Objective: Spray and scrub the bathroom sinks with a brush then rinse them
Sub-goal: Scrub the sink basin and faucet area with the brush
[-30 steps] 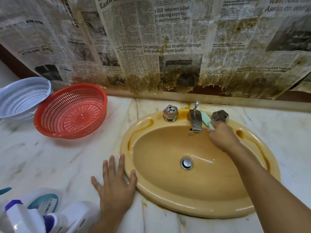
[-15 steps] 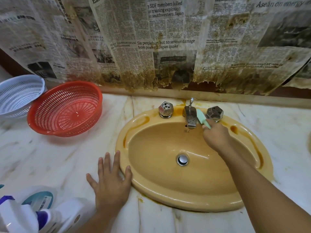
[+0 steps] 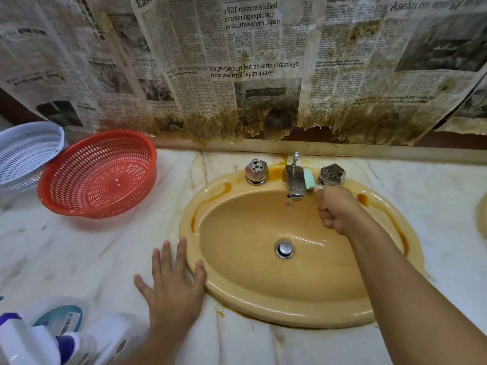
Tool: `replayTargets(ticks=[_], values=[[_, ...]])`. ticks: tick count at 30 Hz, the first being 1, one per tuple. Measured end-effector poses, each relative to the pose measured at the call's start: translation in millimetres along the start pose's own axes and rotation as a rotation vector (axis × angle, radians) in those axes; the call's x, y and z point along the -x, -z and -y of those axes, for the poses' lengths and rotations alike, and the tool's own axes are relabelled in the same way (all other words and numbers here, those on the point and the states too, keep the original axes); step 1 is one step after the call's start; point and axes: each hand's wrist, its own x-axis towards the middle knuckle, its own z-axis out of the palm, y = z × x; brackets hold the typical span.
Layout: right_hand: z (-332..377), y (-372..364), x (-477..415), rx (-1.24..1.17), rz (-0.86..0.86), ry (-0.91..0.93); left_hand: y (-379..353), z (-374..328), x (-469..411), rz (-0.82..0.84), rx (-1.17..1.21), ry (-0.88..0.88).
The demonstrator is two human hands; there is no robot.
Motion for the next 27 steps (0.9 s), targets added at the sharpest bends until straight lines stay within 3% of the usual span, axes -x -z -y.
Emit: replayTargets(ticks=[5,12,20,27], values=[[8.9,-11.0,-7.5,-0.225,0.061,-0.101,-0.1,-1.4,0.2,0.003,0.001,0.003],[-19.5,11.7,0.3,-0.301,0.167,-0.203,-1.0,-1.2,-0.4,0.007,-0.001,0.007],[15.3,-12.1,-14.0,-0.096,0.036,-0.052,-3.6,0.4,-0.4,-0.011,-0.008,0.003],[3.4,11.5,-3.3,0.084,0.054,-0.078,-1.6,0.5,-0.3,-0.003,-0.007,-0.004]])
